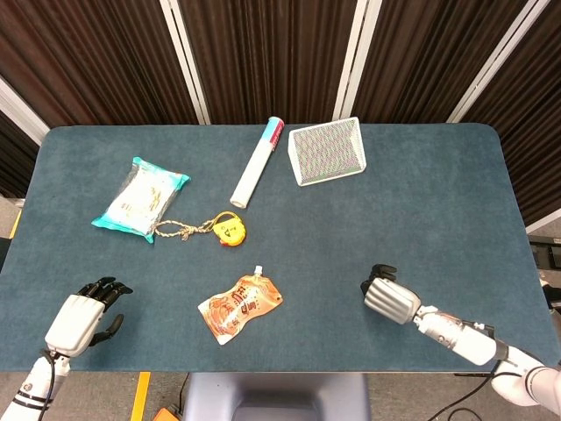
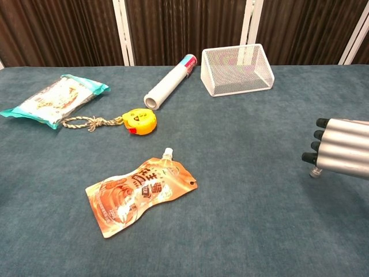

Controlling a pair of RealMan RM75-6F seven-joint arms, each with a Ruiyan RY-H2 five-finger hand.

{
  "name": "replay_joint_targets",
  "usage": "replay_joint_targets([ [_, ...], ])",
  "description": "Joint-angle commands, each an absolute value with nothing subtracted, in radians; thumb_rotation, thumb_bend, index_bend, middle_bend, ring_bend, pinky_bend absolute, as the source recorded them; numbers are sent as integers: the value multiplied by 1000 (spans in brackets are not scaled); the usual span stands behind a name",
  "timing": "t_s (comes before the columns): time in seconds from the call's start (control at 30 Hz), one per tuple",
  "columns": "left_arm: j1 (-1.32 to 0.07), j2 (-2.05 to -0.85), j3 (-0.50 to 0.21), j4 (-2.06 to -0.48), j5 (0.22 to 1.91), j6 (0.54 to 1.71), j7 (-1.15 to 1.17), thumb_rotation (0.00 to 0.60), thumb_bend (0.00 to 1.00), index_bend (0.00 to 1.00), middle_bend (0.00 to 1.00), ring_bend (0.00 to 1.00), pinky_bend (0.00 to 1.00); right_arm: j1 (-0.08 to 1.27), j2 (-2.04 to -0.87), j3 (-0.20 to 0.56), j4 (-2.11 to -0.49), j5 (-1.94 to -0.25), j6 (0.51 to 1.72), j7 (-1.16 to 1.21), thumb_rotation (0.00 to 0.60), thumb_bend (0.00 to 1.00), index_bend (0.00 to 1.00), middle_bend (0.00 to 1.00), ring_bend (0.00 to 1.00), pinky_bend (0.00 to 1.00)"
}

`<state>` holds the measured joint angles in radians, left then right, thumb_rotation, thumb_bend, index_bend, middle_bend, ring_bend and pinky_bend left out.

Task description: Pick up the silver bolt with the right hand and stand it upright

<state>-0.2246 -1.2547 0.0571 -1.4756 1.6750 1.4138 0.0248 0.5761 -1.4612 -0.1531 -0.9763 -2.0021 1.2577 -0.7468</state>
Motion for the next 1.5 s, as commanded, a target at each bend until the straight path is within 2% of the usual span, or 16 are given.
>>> replay_joint_targets([
  [0.03, -225, -1255, 57, -1476, 1674, 1413, 24, 600, 432, 309, 299, 198, 346, 575, -1461, -154, -978, -2001, 1255, -747, 600, 434, 737, 843, 826, 769],
  [0.27, -225, -1254, 57, -1476, 1676, 1414, 24, 600, 431, 309, 298, 198, 346, 573, -1467, -149, -971, -1995, 1256, -742, 600, 434, 735, 843, 826, 769],
  [0.37, -225, -1254, 57, -1476, 1676, 1415, 24, 600, 431, 309, 298, 198, 346, 572, -1469, -148, -967, -1993, 1260, -730, 600, 434, 704, 843, 826, 770],
  [0.5, -224, -1254, 57, -1476, 1677, 1415, 24, 600, 432, 309, 298, 198, 346, 568, -1473, -146, -962, -1989, 1267, -718, 600, 434, 603, 843, 826, 772],
  [0.67, -225, -1254, 58, -1477, 1677, 1415, 25, 600, 432, 309, 298, 198, 346, 565, -1478, -144, -960, -1982, 1271, -700, 600, 431, 572, 845, 828, 774],
  [1.0, -224, -1253, 58, -1478, 1678, 1416, 25, 600, 431, 309, 298, 198, 346, 543, -1468, -132, -995, -1955, 1296, -680, 600, 230, 430, 854, 838, 785],
  [1.2, -224, -1253, 58, -1477, 1677, 1417, 25, 600, 432, 309, 299, 198, 346, 477, -1410, -93, -1153, -1885, 1372, -683, 600, 147, 399, 854, 830, 785],
  [1.3, -225, -1255, 59, -1475, 1679, 1413, 28, 600, 432, 309, 299, 198, 346, 431, -1362, -77, -1292, -1807, 1390, -611, 600, 112, 409, 820, 759, 770],
  [1.4, -226, -1258, 62, -1474, 1680, 1408, 34, 600, 431, 309, 298, 197, 346, 394, -1295, -73, -1444, -1706, 1364, -509, 600, 104, 394, 660, 611, 704],
  [1.47, -228, -1261, 64, -1474, 1681, 1402, 40, 600, 432, 309, 299, 198, 346, 381, -1245, -75, -1513, -1654, 1334, -444, 600, 101, 376, 512, 445, 579],
  [1.5, -229, -1262, 64, -1473, 1680, 1400, 44, 600, 433, 309, 299, 198, 346, 375, -1227, -74, -1531, -1632, 1326, -420, 600, 101, 358, 415, 328, 433],
])
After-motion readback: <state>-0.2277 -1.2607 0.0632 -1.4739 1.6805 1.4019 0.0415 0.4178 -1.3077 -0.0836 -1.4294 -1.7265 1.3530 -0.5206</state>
